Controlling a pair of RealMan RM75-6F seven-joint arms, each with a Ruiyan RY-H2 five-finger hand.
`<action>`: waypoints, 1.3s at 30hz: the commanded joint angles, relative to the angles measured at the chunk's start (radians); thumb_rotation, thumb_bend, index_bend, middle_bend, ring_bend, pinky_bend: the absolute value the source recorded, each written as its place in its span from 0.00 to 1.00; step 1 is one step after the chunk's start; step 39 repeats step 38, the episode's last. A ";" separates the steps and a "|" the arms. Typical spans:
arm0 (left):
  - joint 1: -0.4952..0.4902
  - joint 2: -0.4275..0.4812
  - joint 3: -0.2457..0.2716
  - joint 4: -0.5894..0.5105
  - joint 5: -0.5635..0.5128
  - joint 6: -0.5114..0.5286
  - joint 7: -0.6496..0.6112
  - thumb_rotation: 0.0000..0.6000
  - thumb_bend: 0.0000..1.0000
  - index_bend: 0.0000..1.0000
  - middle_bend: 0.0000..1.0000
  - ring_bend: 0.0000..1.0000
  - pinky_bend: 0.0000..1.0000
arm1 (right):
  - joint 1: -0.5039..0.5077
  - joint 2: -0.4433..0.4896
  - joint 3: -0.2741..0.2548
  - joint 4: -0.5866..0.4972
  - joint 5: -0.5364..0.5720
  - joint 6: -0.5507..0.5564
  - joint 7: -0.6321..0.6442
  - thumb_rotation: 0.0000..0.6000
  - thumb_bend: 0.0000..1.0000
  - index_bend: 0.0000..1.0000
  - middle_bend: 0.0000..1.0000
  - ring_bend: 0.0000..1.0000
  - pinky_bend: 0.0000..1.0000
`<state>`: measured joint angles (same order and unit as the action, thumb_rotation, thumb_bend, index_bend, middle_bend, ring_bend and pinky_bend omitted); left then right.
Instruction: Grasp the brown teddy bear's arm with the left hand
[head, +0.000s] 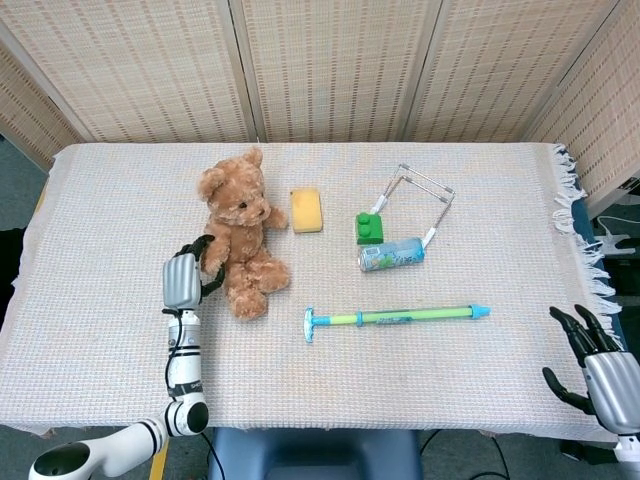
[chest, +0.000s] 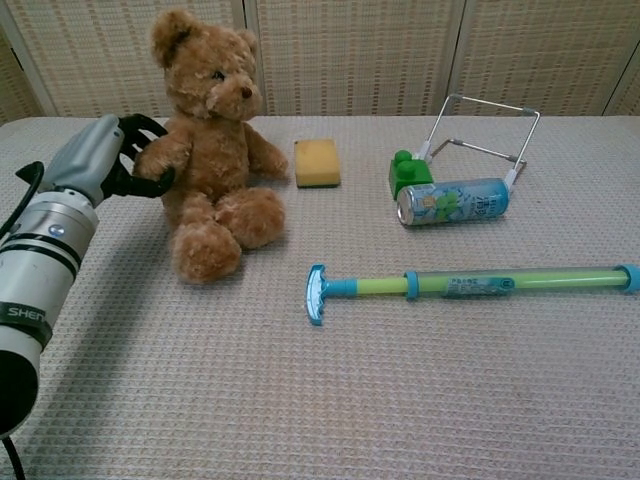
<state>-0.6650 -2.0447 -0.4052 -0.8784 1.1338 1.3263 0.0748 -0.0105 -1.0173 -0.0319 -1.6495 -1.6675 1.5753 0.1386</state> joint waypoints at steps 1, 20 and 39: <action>0.010 0.007 0.031 0.023 0.028 0.002 0.008 1.00 0.40 0.21 0.33 0.31 0.46 | 0.001 0.000 -0.002 0.004 -0.007 0.001 0.004 1.00 0.24 0.02 0.14 0.00 0.28; 0.279 0.306 0.334 -0.272 0.272 0.221 0.031 1.00 0.40 0.00 0.00 0.03 0.36 | 0.002 -0.024 0.000 0.023 -0.015 0.010 -0.001 1.00 0.24 0.02 0.11 0.00 0.28; 0.438 0.572 0.512 -0.600 0.394 0.228 0.038 1.00 0.40 0.07 0.05 0.05 0.36 | 0.007 -0.033 -0.005 0.005 0.004 -0.024 -0.065 1.00 0.24 0.02 0.11 0.00 0.28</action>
